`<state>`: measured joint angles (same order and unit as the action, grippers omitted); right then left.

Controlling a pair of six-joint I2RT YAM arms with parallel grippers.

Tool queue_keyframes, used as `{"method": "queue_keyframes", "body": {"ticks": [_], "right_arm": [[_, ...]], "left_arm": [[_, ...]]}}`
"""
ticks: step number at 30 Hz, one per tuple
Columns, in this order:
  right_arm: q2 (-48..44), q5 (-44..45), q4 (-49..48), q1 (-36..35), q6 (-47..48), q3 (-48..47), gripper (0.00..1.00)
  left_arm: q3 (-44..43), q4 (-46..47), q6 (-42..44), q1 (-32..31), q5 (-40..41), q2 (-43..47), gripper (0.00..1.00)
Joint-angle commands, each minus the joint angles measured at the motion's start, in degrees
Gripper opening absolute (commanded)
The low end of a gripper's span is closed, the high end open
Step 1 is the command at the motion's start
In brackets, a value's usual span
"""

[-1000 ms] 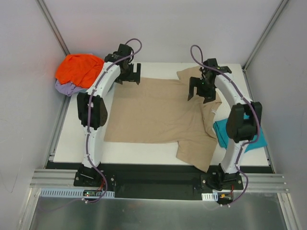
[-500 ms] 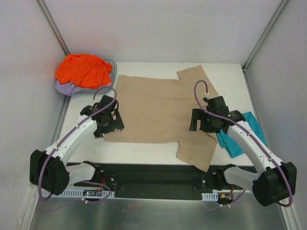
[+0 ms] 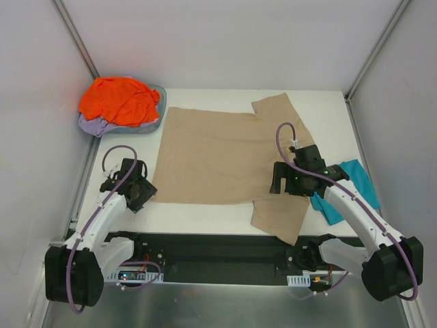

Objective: Fold and stack the t-shirts
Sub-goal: Flatten out the tshirt, then grap the side of the flattened tshirt closest away from the robot with both arms

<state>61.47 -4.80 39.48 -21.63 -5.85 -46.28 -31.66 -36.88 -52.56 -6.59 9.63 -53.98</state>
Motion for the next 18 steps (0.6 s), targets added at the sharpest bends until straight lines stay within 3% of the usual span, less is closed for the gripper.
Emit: {"method": "queue_keyframes", "body": {"ticks": [1,6,18], "right_arm": [[0.2,0.1,-1.0,-0.3,-0.9,-0.5,0.97],[0.2,1.1,0.2,-0.4,-1.1,-0.5,0.97],[0.7,2.3,2.0,-0.3,-1.1,-1.0,0.97]], "left_arm": [[-0.2,7.5,-2.1,1.7,-1.7,-4.7,0.54],[0.5,9.2,-1.5,2.7,-4.3,-8.6,0.36],[2.2,9.8,-1.0,3.2,-2.9,-14.0,0.28]]}}
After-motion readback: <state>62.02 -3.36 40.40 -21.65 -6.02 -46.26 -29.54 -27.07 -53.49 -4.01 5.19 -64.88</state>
